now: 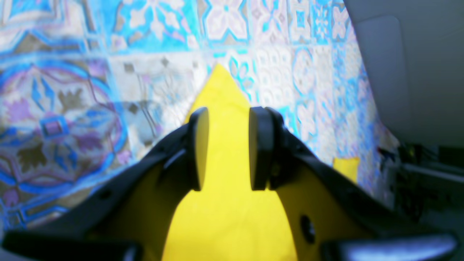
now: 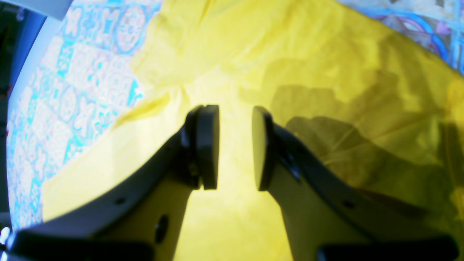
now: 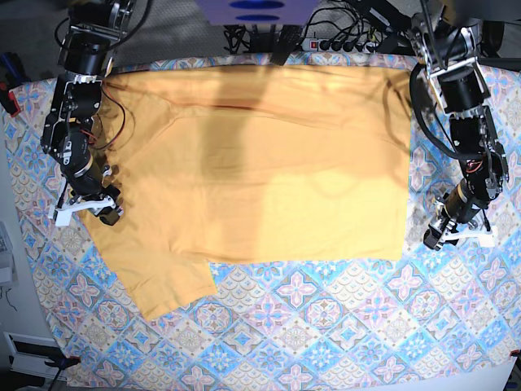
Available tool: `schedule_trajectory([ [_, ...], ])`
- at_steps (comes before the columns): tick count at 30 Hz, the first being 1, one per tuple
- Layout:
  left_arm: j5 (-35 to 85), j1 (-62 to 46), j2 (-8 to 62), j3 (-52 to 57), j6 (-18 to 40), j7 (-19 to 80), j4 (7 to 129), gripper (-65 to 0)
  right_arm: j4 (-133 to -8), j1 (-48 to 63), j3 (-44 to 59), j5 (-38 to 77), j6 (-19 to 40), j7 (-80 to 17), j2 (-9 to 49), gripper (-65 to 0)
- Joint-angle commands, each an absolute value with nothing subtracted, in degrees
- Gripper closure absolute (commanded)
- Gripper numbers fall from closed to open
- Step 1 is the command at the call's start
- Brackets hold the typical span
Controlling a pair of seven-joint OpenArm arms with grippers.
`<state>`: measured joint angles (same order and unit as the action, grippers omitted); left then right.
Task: Fold the T-shirt properly
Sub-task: 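Move both grippers along the shirt's sides toward the hem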
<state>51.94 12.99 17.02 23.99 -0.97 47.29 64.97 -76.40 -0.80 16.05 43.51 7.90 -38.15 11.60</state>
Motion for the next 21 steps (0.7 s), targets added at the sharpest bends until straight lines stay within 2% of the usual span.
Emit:
schedule_trajectory([
  [1, 51.5, 15.3, 17.5, 24.0, -0.2, 47.2, 64.4, -18.4, -77.7, -1.7, 16.2, 44.0, 8.6, -37.1, 12.4, -15.0],
  [12, 40.1, 20.9, 13.7, 24.0, -0.1, 41.0, 52.7, -18.3, -78.4, -1.4, 16.2, 44.0, 8.6, -37.3, 12.4, -15.0],
  [21, 39.3, 21.0, 13.6, 24.0, -0.1, 36.4, 46.6, -18.3, -80.8, -0.5, 15.5, 44.0, 8.6, -37.4, 12.4, -15.0],
])
